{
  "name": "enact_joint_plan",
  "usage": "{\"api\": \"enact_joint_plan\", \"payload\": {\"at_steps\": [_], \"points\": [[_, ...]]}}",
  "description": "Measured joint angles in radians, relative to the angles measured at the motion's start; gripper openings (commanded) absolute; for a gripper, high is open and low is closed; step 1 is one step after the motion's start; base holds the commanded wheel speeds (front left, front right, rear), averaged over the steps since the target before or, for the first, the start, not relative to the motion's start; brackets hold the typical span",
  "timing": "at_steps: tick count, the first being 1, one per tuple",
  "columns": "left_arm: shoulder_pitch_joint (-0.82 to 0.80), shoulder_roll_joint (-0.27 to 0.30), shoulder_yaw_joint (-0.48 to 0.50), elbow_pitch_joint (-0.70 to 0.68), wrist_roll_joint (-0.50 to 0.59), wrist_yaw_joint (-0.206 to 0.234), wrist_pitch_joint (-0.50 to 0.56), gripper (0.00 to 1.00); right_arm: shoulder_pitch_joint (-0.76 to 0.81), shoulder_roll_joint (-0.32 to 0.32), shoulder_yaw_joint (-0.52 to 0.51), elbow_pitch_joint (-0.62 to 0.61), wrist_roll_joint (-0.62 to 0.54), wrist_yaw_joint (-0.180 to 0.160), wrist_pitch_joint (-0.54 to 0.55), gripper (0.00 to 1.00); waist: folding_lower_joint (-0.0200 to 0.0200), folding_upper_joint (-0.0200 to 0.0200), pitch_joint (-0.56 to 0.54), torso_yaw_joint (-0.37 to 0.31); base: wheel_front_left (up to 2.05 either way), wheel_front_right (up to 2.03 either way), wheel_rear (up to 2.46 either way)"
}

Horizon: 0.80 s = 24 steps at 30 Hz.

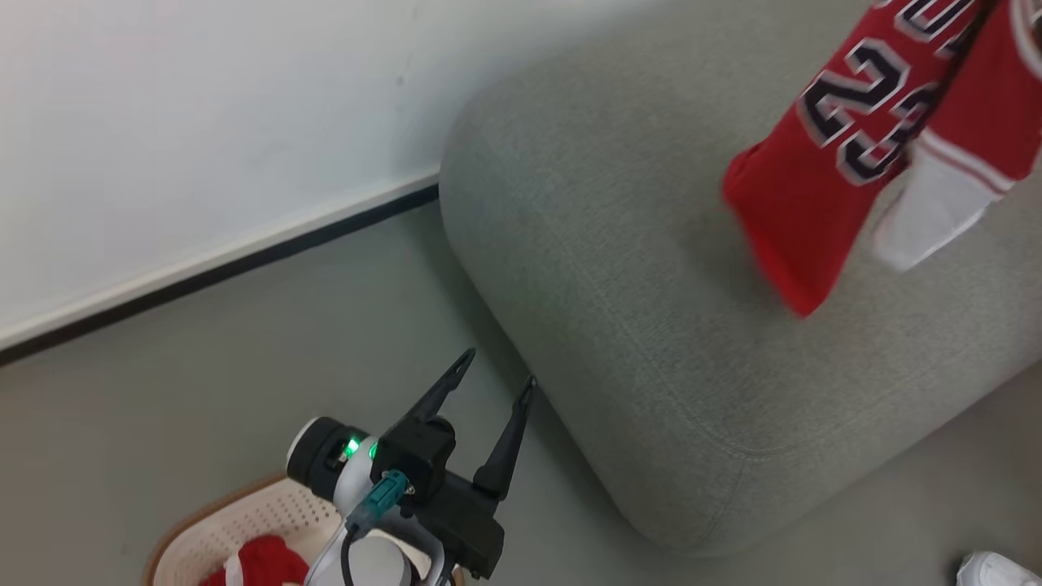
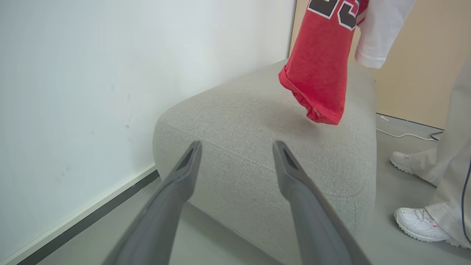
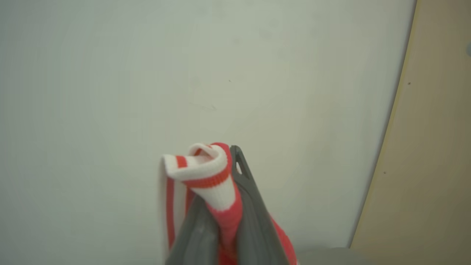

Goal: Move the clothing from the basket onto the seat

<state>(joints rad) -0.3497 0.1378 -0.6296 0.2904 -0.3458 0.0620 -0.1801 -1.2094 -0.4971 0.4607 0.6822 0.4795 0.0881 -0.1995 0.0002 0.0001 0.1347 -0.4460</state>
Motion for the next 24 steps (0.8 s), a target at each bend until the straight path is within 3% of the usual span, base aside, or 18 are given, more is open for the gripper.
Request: {"api": "enact_joint_plan", "payload": {"at_steps": [7,15,24], "points": [[-0.053,0.016,-0.011,-0.102,0.037,-0.002,0.016,1.00,-0.118,-0.041,-0.041,0.049,0.009,-0.002,0.014,0.00,0.0000,0.0000,0.095,0.057,0.00,0.00,0.00],[-0.102,0.054,-0.013,-0.186,0.065,-0.009,0.048,1.00,-0.213,-0.110,-0.095,0.087,0.015,-0.027,0.013,0.00,-0.0001,0.0000,0.218,0.098,0.00,0.00,0.00],[-0.125,0.112,0.010,-0.248,0.096,-0.003,0.097,1.00,-0.148,-0.067,-0.121,0.177,0.064,-0.038,-0.005,0.00,0.0000,0.0001,0.342,0.107,0.00,0.00,0.00]]}}
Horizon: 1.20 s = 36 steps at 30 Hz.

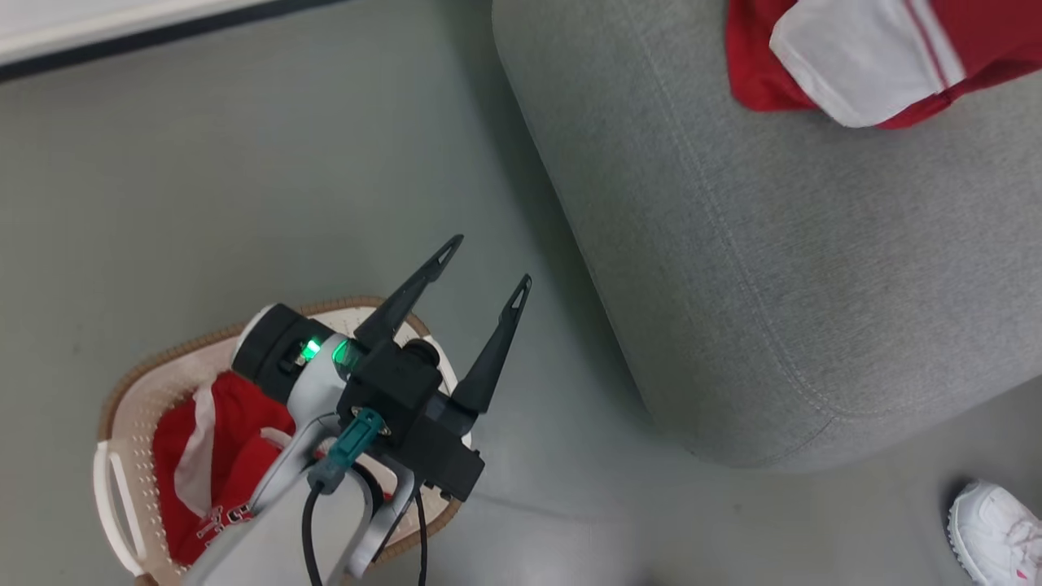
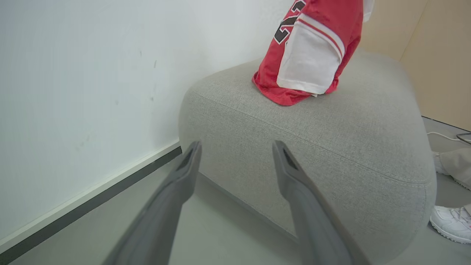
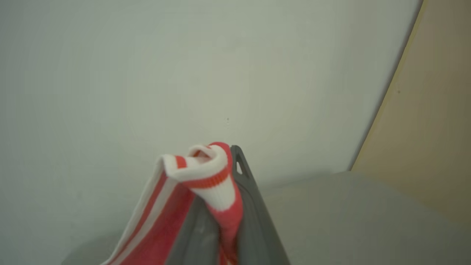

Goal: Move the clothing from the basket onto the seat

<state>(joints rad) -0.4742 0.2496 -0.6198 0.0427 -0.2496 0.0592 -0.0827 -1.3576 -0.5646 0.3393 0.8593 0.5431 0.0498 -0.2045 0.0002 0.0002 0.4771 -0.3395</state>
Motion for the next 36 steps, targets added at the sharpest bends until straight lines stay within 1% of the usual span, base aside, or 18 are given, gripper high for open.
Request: {"api": "enact_joint_plan", "payload": {"at_steps": [5,10,12,19,20,21,22,23,27,30,36], "points": [[-0.032,0.016,0.004,-0.018,0.010,0.002,0.025,1.00,0.070,0.084,0.005,0.066,0.019,-0.015,-0.018,0.00,0.0000,0.0000,0.074,-0.002,0.00,0.00,0.00],[-0.040,0.032,0.013,-0.018,0.016,0.002,0.038,1.00,0.110,0.183,0.033,0.131,0.020,-0.015,-0.031,0.00,0.0001,0.0001,0.143,0.000,0.00,0.00,0.00],[-0.042,0.034,0.019,-0.017,0.016,0.002,0.042,1.00,0.117,0.205,0.044,0.147,0.018,-0.013,-0.035,0.00,0.0001,0.0000,0.159,0.002,0.00,0.00,0.00],[-0.053,0.029,0.015,-0.005,0.016,0.002,0.043,1.00,0.146,0.237,0.066,0.210,0.010,-0.004,-0.043,0.00,-0.0002,-0.0001,0.170,0.022,0.00,0.00,0.00],[-0.053,0.027,0.015,0.000,0.015,0.002,0.043,1.00,0.149,0.242,0.068,0.215,0.006,-0.002,-0.044,0.11,-0.0002,-0.0001,0.168,0.024,0.00,0.00,0.00],[-0.052,0.026,0.017,0.009,0.015,0.003,0.041,1.00,0.156,0.251,0.073,0.220,0.001,0.004,-0.044,0.40,-0.0002,-0.0001,0.163,0.027,0.00,0.00,0.00],[-0.052,0.026,0.019,0.014,0.015,0.003,0.039,1.00,0.160,0.254,0.075,0.221,-0.001,0.006,-0.044,0.89,-0.0002,-0.0001,0.159,0.028,0.00,0.00,0.00],[-0.052,0.026,0.022,0.018,0.014,0.003,0.035,1.00,0.164,0.255,0.082,0.221,-0.009,0.013,-0.045,1.00,-0.0002,-0.0001,0.155,0.029,0.00,0.00,0.00],[-0.044,0.037,0.051,0.038,0.001,0.005,0.013,1.00,0.197,0.272,0.104,0.214,-0.035,0.027,-0.049,1.00,-0.0002,-0.0001,0.131,0.027,0.00,0.00,0.00],[-0.015,0.049,0.077,0.057,-0.011,0.013,-0.010,1.00,0.238,0.286,0.109,0.185,-0.044,0.035,-0.049,1.00,-0.0002,-0.0002,0.107,0.020,0.00,0.00,0.00],[0.026,0.025,0.107,0.094,-0.058,0.024,-0.058,1.00,0.344,0.278,0.112,0.115,-0.060,0.040,-0.049,1.00,-0.0002,-0.0002,0.039,0.008,0.00,0.00,0.00]]}}
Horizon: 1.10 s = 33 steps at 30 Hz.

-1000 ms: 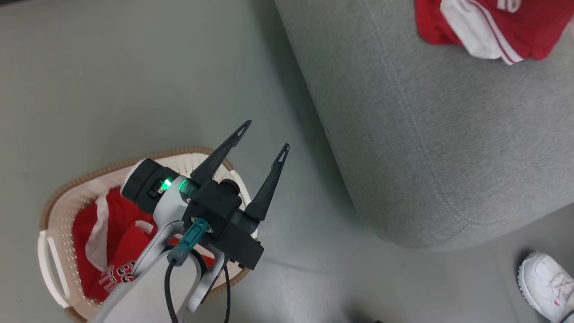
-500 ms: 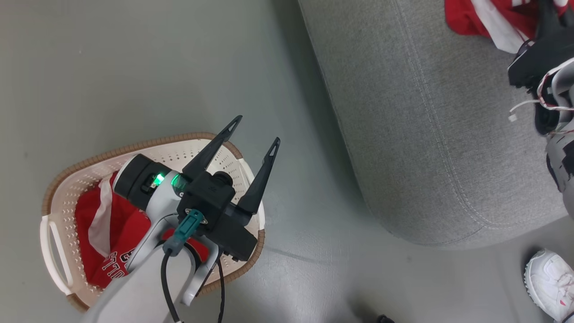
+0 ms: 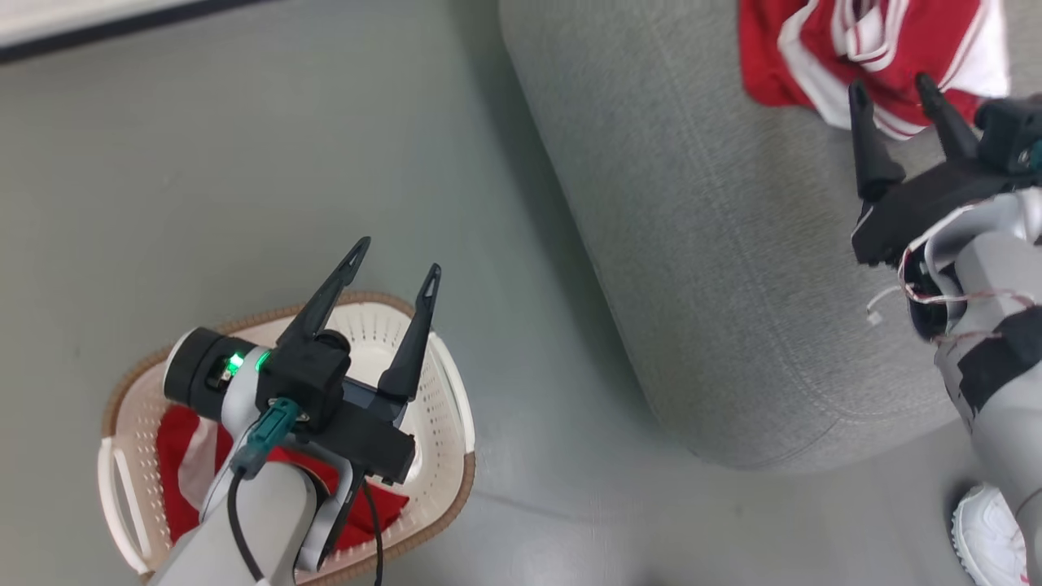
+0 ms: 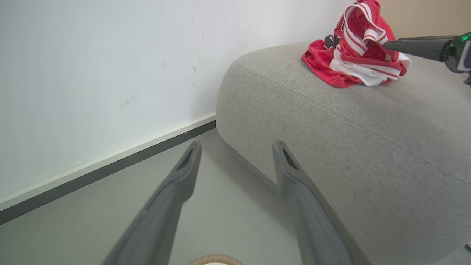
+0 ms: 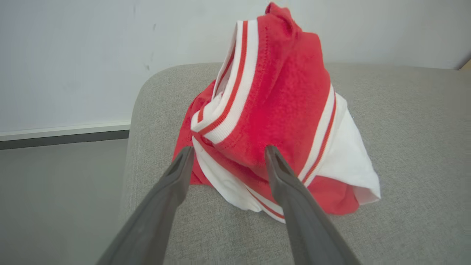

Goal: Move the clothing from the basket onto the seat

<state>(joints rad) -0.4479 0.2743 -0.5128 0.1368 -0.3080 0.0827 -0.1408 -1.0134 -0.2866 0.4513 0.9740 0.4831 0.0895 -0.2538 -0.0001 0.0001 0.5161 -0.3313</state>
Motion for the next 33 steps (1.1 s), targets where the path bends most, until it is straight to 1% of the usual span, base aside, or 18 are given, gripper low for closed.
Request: {"api": "enact_joint_plan", "payload": {"at_steps": [6,10,13,17,20,26,27,31,33], "points": [[0.036,-0.022,0.040,0.031,-0.022,0.014,-0.050,1.00,0.069,-0.002,-0.009,-0.096,-0.019,0.000,0.000,1.00,-0.0001,-0.0002,-0.081,-0.001,0.00,0.00,0.00],[0.065,-0.032,0.071,0.052,-0.055,0.016,-0.065,1.00,0.117,0.001,-0.016,-0.155,-0.028,-0.001,0.000,1.00,-0.0001,-0.0002,-0.137,0.007,0.00,0.00,0.00],[0.095,-0.038,0.103,0.071,-0.072,0.023,-0.080,1.00,0.150,0.008,-0.022,-0.189,-0.028,-0.001,0.000,1.00,-0.0001,-0.0002,-0.179,0.019,0.00,0.00,0.00],[0.155,-0.044,0.149,0.090,-0.088,0.032,-0.091,1.00,0.191,0.027,-0.021,-0.236,-0.044,-0.010,0.000,1.00,-0.0002,-0.0003,-0.235,0.040,0.00,0.00,0.00],[0.198,-0.051,0.174,0.108,-0.113,0.032,-0.096,1.00,0.232,0.038,-0.020,-0.267,-0.045,-0.012,0.000,1.00,-0.0002,-0.0003,-0.277,0.059,0.00,0.00,0.00],[0.296,-0.059,0.229,0.125,-0.123,0.040,-0.103,1.00,0.341,0.061,-0.018,-0.325,-0.049,-0.030,0.000,1.00,-0.0002,-0.0003,-0.362,0.101,0.00,0.00,0.00],[0.314,-0.061,0.236,0.128,-0.123,0.040,-0.103,1.00,0.361,0.064,-0.017,-0.336,-0.051,-0.038,0.000,1.00,-0.0001,-0.0003,-0.377,0.108,0.00,0.00,0.00],[0.389,-0.064,0.264,0.116,-0.123,0.041,-0.109,1.00,0.465,0.069,-0.021,-0.398,-0.052,-0.053,0.000,1.00,-0.0002,-0.0003,-0.433,0.136,0.00,0.00,0.00],[0.408,-0.064,0.275,0.110,-0.123,0.041,-0.109,1.00,0.491,0.071,-0.021,-0.416,-0.052,-0.059,0.000,1.00,-0.0002,-0.0003,-0.445,0.143,0.00,0.00,0.00]]}}
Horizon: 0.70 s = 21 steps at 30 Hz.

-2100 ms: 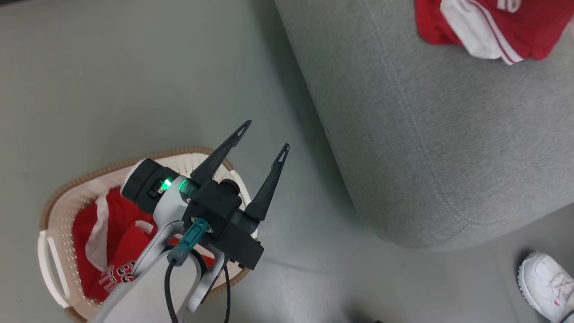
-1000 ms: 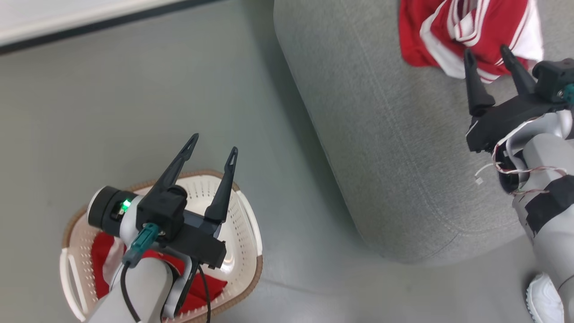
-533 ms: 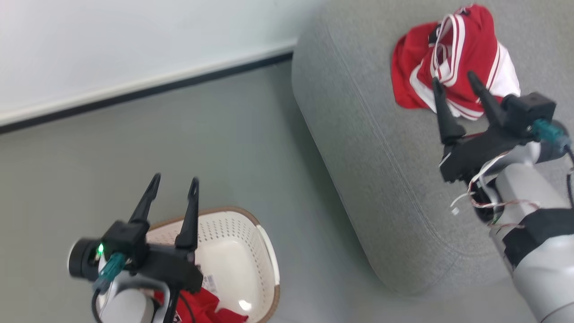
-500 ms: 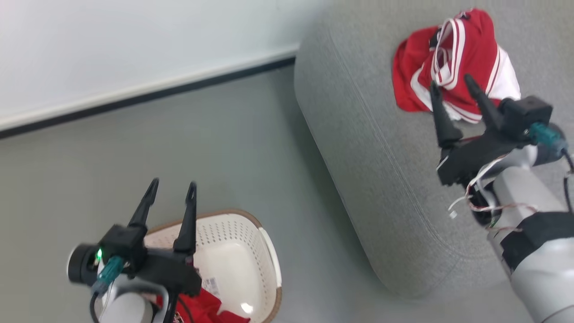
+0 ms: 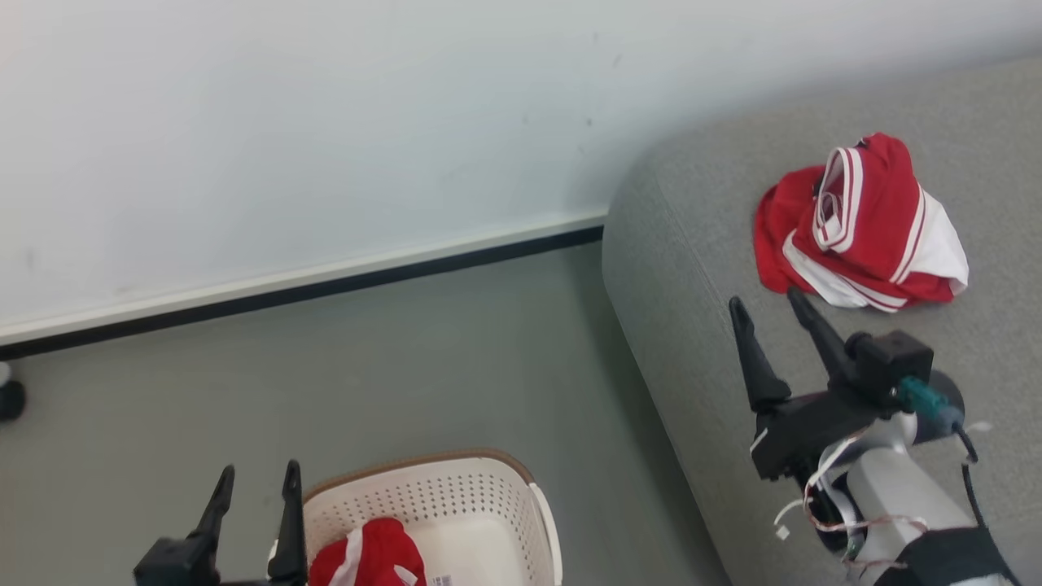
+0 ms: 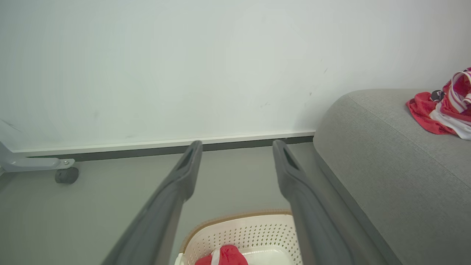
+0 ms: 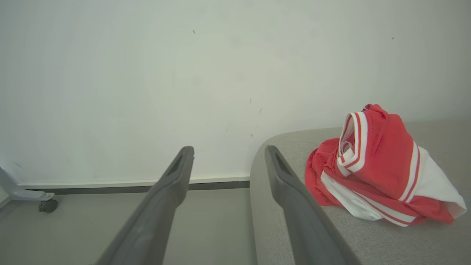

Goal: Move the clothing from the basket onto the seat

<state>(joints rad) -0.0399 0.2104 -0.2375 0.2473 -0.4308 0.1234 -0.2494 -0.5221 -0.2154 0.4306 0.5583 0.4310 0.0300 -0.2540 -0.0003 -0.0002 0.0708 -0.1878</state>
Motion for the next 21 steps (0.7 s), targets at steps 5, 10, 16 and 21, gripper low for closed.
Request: {"api": "enact_joint_plan", "payload": {"at_steps": [5,10,16,21], "points": [[0.078,0.004,0.051,-0.030,0.004,0.001,0.000,1.00,0.086,0.011,0.003,-0.084,-0.002,-0.028,0.000,1.00,0.0000,0.0001,-0.051,0.035,0.00,0.00,0.00],[0.126,0.000,0.105,-0.064,0.020,0.001,0.000,1.00,0.153,0.014,0.000,-0.160,-0.012,-0.058,0.000,1.00,0.0001,0.0000,-0.082,0.060,0.00,0.00,0.00],[0.155,-0.022,0.142,-0.095,0.054,0.001,0.000,1.00,0.251,0.015,-0.008,-0.230,-0.028,-0.089,0.000,1.00,0.0002,0.0001,-0.099,0.077,0.00,0.00,0.00],[0.196,-0.042,0.178,-0.123,0.065,0.001,0.000,1.00,0.315,0.013,-0.008,-0.281,-0.040,-0.101,0.000,1.00,0.0002,0.0002,-0.104,0.090,0.00,0.00,0.00]]}}
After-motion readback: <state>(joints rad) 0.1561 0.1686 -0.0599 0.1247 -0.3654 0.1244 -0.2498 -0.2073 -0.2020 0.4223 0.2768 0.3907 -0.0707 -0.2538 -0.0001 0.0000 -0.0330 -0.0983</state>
